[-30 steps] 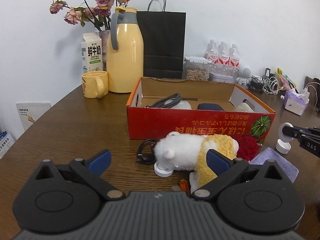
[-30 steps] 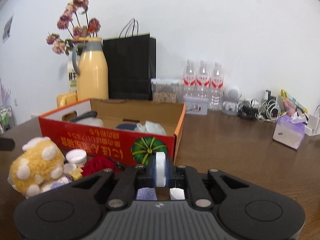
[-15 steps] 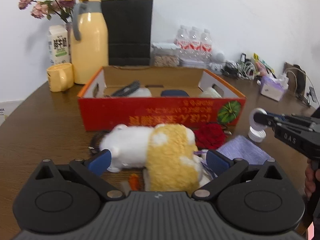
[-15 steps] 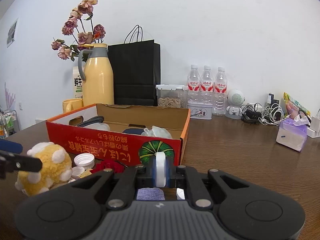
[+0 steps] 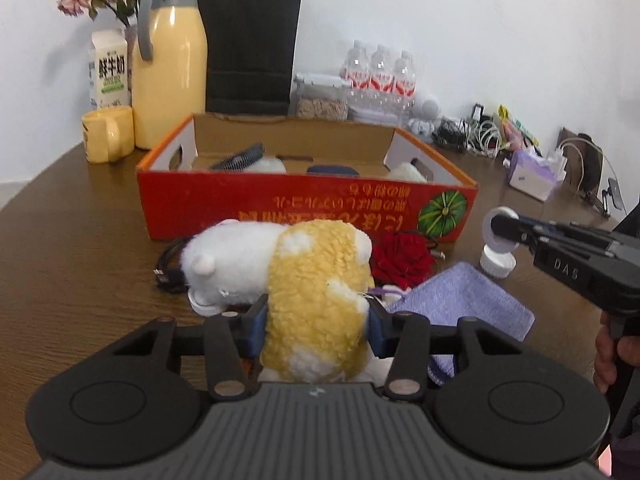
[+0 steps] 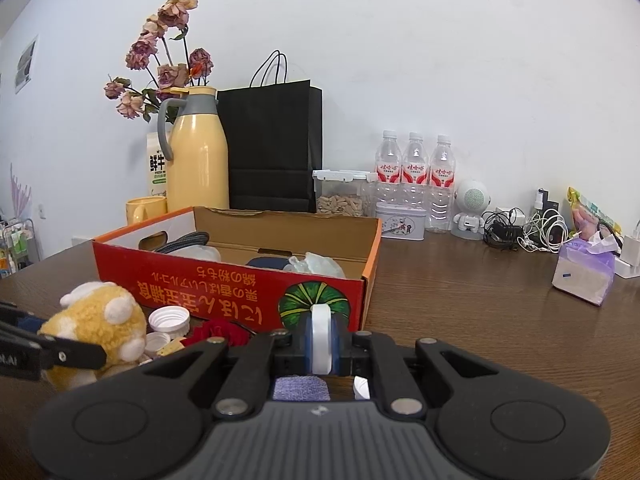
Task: Organize objects
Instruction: 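Grasp the white-and-yellow plush toy with the left tool while the right tool holds the cap, then lower the plush toy and cap into the cardboard box and open both tools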
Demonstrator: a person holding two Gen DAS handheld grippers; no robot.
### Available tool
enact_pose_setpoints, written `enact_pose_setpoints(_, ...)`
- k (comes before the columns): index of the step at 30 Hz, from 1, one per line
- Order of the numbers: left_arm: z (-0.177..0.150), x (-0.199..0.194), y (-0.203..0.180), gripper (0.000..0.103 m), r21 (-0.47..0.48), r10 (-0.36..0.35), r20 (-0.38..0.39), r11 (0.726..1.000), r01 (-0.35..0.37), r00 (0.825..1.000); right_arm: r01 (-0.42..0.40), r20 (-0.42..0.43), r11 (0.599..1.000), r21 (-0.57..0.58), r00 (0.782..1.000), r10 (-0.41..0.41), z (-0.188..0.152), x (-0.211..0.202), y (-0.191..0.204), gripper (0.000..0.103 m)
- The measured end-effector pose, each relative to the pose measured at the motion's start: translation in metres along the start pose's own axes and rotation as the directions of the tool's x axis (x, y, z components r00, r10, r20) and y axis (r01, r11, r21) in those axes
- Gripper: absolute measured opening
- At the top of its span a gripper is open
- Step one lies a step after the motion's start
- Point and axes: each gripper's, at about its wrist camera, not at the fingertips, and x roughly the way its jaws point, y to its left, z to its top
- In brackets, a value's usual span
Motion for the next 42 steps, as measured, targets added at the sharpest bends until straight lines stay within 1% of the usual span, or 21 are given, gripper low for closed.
enact_pose_setpoints(5,0.009,-0.016,-0.001,0.048,0.028,0.007,0.086,1.000,-0.009,0.996,-0.019,0.021,1.000,-0.014,1.000,0.020,0.000,-0.005,0.004,0.008)
enact_pose_setpoints(7,0.018,-0.021,-0.002,0.048,0.053,0.012,0.124,0.998,-0.019,0.992,-0.025,0.032,1.000,-0.015,0.999,0.025,0.000,-0.006,0.005,0.008)
enact_pose_setpoints(9,0.030,-0.025,-0.002,0.048,0.071,0.020,0.171,0.997,-0.032,0.985,-0.047,0.037,0.999,-0.008,0.998,0.047,0.003,-0.006,0.004,0.008)
enact_pose_setpoints(12,0.051,-0.026,-0.003,0.048,0.075,0.027,0.232,0.996,-0.046,0.972,-0.068,0.062,0.998,-0.005,0.996,0.068,0.015,-0.006,0.005,0.008)
enact_pose_setpoints(16,0.076,-0.018,-0.009,0.048,0.092,0.027,0.286,0.994,-0.056,0.958,-0.074,0.107,0.997,-0.019,0.991,0.076,0.039,0.002,0.008,0.008)
enact_pose_setpoints(20,0.101,-0.001,-0.012,0.049,0.086,0.019,0.308,0.995,-0.048,0.951,-0.060,0.130,0.997,-0.055,0.989,0.067,0.065,0.021,0.013,0.008)
enact_pose_setpoints(22,0.111,0.011,-0.013,0.049,0.070,0.028,0.314,0.996,-0.053,0.949,-0.053,0.132,0.997,-0.059,0.989,0.061,0.077,0.037,0.016,0.008)
enact_pose_setpoints(25,0.128,0.035,-0.010,0.049,0.027,0.057,0.309,0.997,-0.068,0.949,-0.040,0.129,0.998,-0.046,0.991,0.046,0.094,0.065,0.018,0.008)
enact_pose_setpoints(29,0.144,0.074,-0.008,0.049,-0.015,0.081,0.271,0.997,-0.080,0.959,-0.033,0.098,0.999,-0.005,0.995,0.033,0.108,0.107,0.020,0.008)
enact_pose_setpoints(31,0.150,0.096,-0.006,0.049,-0.028,0.096,0.241,0.995,-0.092,0.966,-0.022,0.064,1.000,0.005,0.998,0.021,0.112,0.132,0.020,0.008)
enact_pose_setpoints(33,0.153,0.118,-0.003,0.049,-0.055,0.128,0.196,0.991,-0.119,0.972,-0.019,0.021,0.999,0.027,1.000,0.019,0.111,0.152,0.019,0.008)
enact_pose_setpoints(35,0.152,0.134,0.002,0.049,-0.081,0.157,0.156,0.986,-0.146,0.975,0.006,-0.011,0.998,0.061,1.000,-0.006,0.105,0.169,0.017,0.008)
enact_pose_setpoints(37,0.145,0.142,0.005,0.049,-0.075,0.157,0.129,0.986,-0.148,0.979,0.037,-0.048,0.998,0.051,0.998,-0.035,0.096,0.181,0.017,0.008)
enact_pose_setpoints(39,0.140,0.149,0.004,0.049,-0.054,0.150,0.100,0.988,-0.146,0.984,0.028,-0.077,0.998,0.052,0.997,-0.024,0.087,0.187,0.014,0.008)
enact_pose_setpoints(42,0.133,0.151,0.000,0.049,-0.028,0.148,0.084,0.989,-0.146,0.985,0.028,-0.114,0.998,0.059,0.993,-0.021,0.081,0.192,0.012,0.008)
